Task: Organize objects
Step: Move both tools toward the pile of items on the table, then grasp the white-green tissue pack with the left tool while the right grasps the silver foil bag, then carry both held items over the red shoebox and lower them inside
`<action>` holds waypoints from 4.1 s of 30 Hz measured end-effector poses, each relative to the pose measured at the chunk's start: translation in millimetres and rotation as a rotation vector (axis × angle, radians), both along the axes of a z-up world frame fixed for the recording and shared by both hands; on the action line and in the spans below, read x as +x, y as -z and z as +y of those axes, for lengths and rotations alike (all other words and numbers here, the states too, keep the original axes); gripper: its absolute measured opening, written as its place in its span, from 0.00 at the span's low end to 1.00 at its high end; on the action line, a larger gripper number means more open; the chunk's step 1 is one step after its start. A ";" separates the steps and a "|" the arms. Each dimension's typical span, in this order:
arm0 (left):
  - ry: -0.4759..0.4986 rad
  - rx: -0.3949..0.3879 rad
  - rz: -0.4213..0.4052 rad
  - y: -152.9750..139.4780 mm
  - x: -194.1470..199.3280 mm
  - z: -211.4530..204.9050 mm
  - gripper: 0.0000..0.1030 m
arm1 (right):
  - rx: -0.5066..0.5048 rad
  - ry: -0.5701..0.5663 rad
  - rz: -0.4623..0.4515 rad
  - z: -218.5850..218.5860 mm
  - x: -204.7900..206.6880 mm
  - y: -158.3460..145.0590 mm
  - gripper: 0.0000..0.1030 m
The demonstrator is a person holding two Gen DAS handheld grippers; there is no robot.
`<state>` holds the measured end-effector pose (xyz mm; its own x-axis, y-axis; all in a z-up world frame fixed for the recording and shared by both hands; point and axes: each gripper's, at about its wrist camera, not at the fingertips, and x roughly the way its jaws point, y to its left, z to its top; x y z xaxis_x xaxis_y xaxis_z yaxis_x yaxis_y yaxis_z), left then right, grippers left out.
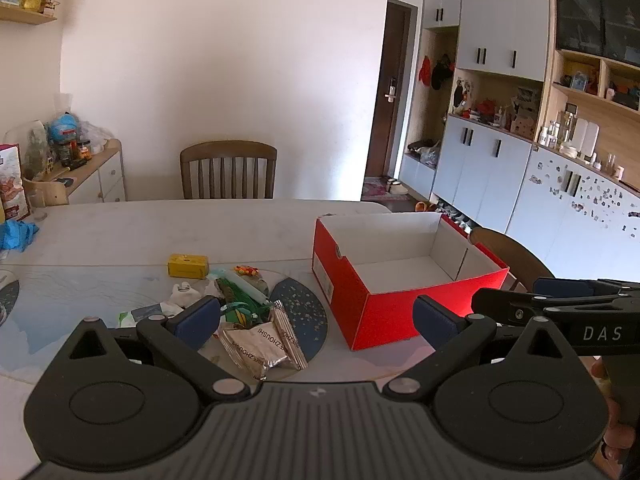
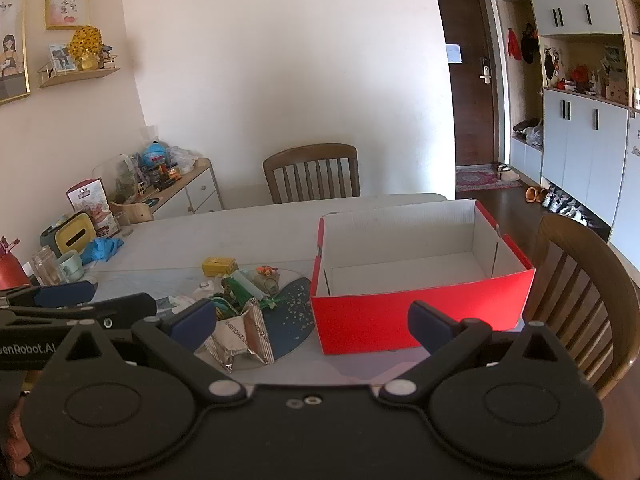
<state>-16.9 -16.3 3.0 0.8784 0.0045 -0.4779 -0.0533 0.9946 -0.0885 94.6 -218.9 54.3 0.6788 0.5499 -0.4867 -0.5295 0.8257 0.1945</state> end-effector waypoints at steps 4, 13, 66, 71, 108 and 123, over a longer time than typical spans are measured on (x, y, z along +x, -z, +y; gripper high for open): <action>-0.006 -0.003 -0.001 1.0 -0.9 0.9 1.00 | -0.004 -0.006 -0.001 2.0 0.9 0.3 0.99; -0.020 0.005 0.016 5.3 7.7 14.1 1.00 | -0.013 -0.015 0.005 15.4 5.1 5.4 0.99; 0.187 0.233 0.328 151.2 154.8 204.5 0.99 | -0.370 -0.272 0.234 216.3 87.8 132.7 0.99; 0.179 0.201 0.352 159.8 161.0 209.3 0.94 | -0.386 -0.274 0.252 221.5 90.3 138.7 0.99; 0.096 0.036 0.259 109.2 127.1 222.3 0.31 | -0.327 -0.171 0.206 196.4 71.2 89.5 0.43; 0.178 0.105 0.197 45.9 127.6 160.1 0.31 | -0.239 -0.119 0.150 154.8 73.9 32.9 0.43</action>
